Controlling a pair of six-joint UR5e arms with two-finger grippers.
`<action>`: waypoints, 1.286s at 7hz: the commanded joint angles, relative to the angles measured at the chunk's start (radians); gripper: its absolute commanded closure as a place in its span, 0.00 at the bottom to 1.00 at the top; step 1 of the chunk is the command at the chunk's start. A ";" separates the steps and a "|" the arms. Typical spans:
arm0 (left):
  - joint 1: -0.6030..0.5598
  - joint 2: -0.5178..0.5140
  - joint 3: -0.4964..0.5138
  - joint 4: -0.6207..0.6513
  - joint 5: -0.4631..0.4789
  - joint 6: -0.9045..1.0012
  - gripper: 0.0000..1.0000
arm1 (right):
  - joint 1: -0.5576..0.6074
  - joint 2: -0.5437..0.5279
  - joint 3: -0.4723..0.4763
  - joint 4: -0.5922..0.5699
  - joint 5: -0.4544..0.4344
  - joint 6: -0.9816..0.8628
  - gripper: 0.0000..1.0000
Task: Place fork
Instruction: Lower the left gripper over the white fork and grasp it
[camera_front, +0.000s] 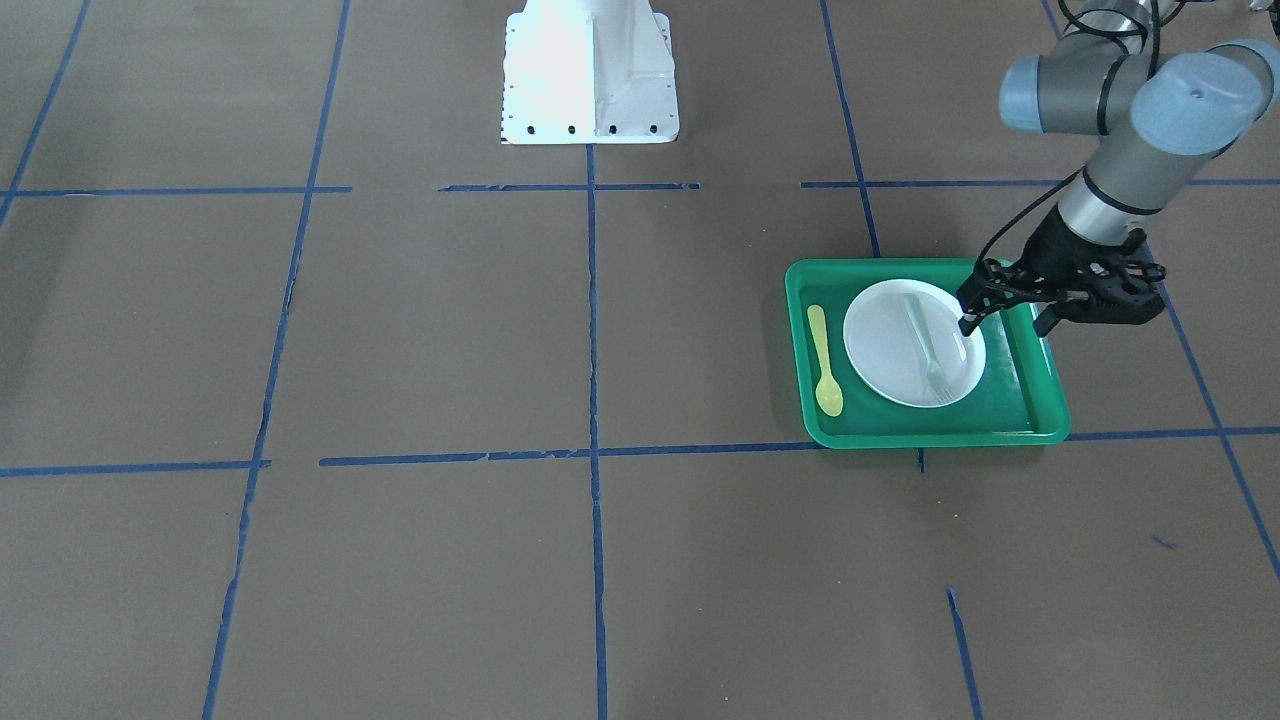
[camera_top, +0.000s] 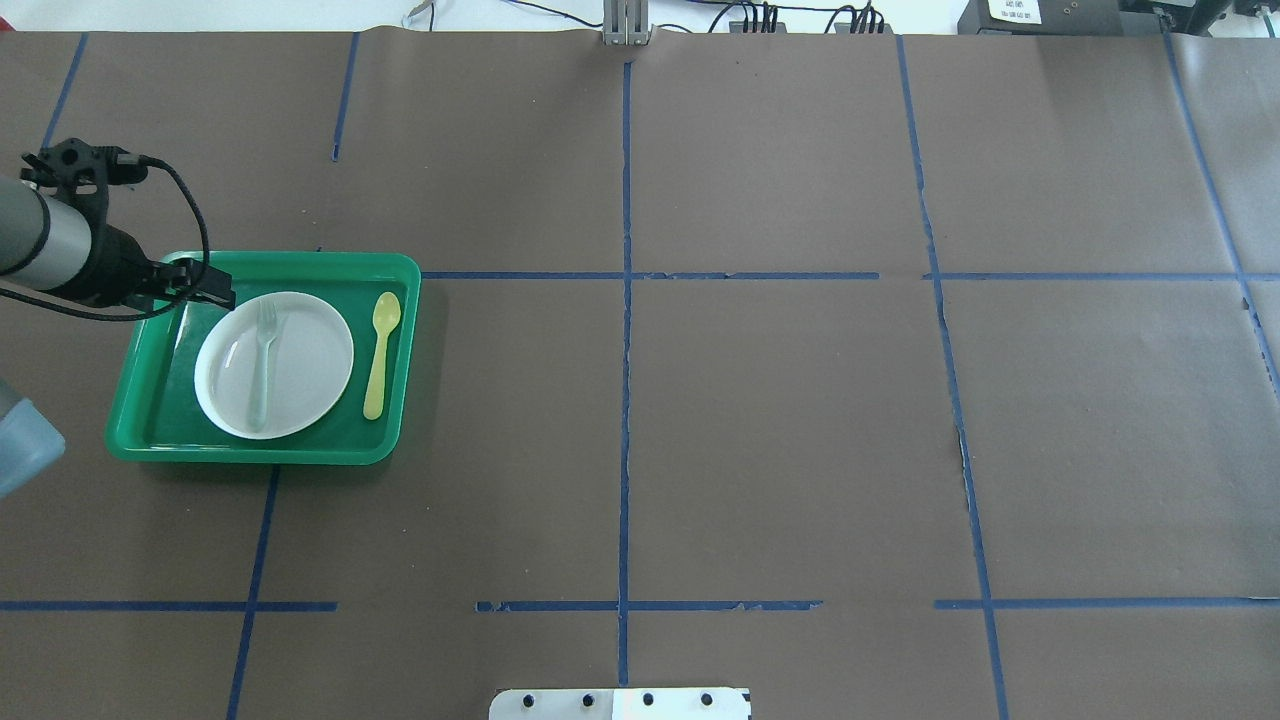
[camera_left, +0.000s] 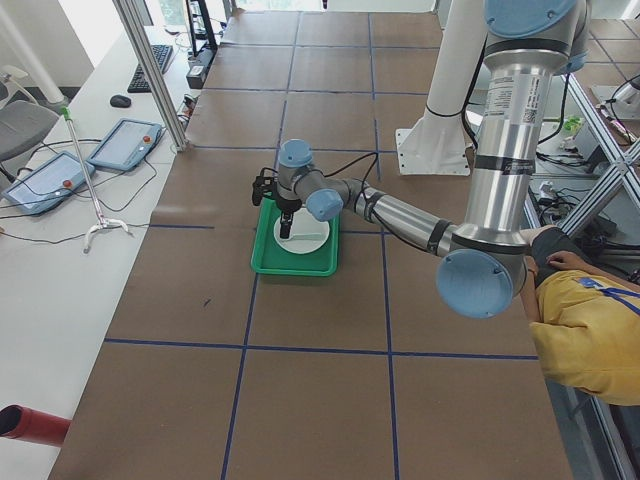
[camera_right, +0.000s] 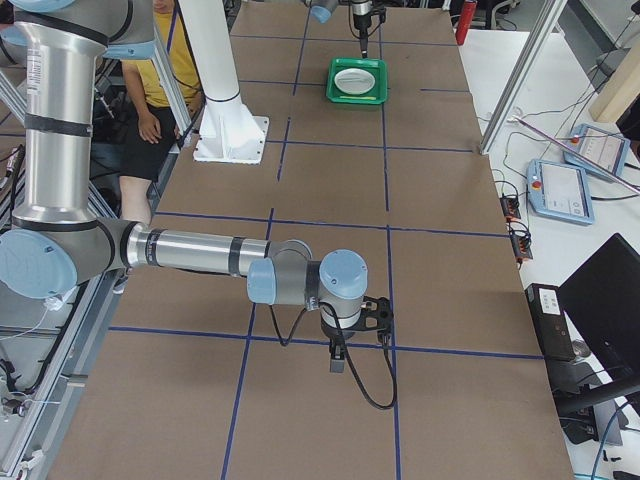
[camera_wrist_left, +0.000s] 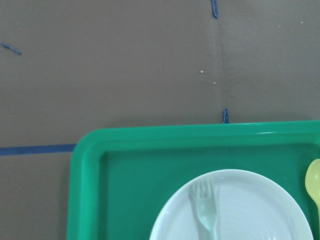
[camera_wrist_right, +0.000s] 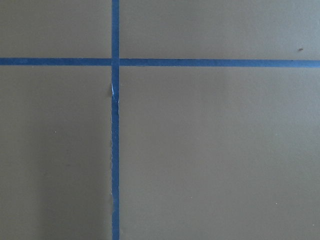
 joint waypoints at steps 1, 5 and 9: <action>0.090 -0.010 0.023 -0.006 0.045 -0.108 0.08 | 0.000 0.000 0.000 0.000 -0.002 0.000 0.00; 0.145 -0.029 0.077 -0.008 0.044 -0.130 0.25 | 0.000 0.000 0.000 0.000 -0.002 0.000 0.00; 0.156 -0.029 0.097 -0.010 0.044 -0.124 0.33 | 0.000 0.000 0.000 0.000 0.000 0.000 0.00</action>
